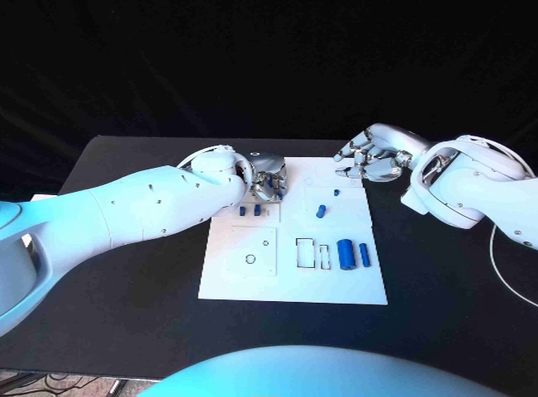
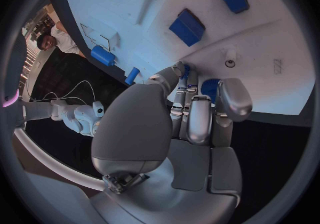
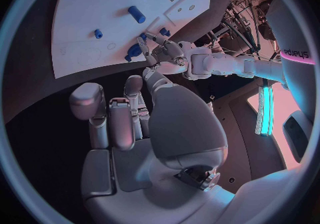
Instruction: Assemble the parts on the task board
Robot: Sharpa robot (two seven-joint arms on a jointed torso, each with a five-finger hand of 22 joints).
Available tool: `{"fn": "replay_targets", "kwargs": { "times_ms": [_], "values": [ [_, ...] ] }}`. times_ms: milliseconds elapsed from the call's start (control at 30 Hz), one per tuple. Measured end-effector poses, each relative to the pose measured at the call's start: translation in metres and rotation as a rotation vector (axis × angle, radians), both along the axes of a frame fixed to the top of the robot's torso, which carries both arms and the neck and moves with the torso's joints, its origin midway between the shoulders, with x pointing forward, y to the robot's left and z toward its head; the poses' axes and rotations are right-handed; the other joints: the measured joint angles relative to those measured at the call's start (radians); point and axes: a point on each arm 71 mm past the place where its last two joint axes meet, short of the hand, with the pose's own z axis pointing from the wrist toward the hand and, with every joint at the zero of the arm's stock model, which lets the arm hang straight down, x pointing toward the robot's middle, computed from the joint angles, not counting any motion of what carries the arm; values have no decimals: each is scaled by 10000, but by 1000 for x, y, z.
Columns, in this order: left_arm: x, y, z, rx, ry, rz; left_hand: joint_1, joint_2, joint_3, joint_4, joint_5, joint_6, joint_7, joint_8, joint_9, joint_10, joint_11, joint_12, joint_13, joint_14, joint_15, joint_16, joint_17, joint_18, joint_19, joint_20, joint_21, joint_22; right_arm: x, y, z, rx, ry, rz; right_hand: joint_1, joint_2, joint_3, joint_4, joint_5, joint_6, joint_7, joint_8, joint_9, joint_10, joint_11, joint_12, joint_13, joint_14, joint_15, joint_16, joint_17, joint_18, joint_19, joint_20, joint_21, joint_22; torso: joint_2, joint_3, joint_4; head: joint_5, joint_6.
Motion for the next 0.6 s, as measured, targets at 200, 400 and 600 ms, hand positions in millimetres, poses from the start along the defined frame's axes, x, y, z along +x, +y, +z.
{"fn": "replay_targets", "kwargs": {
  "times_ms": [200,400,600],
  "values": [
    [0,0,0,35,14,9,52,56,246,-191,-46,412,-76,116,31,432,-96,87,87,0,-73,0,-59,-1,74,-74,267,183,0,0,0,1,1,6,0,0,0,0,0,0,0,0,0,0,0,0,-1,0,0,0,0,0,0,0,0,0,-1,-4,4,1,-3],
    [-1,0,0,-4,-14,8,21,108,403,-317,-53,481,-77,109,45,498,-125,7,135,-1,-73,0,-133,0,90,-90,348,294,0,1,0,5,1,16,0,0,0,0,0,0,0,0,0,0,0,0,-2,0,0,0,0,0,0,0,0,0,-2,-6,4,0,8],
    [-4,8,3,-169,-66,63,11,118,558,-419,-83,477,-73,52,15,515,-108,-204,136,-1,-73,0,-180,0,90,-90,400,340,0,1,0,5,-1,18,0,0,0,0,0,0,0,0,0,0,0,0,-2,0,0,0,0,0,0,0,0,0,-8,-7,5,-9,29]
  ]
}}
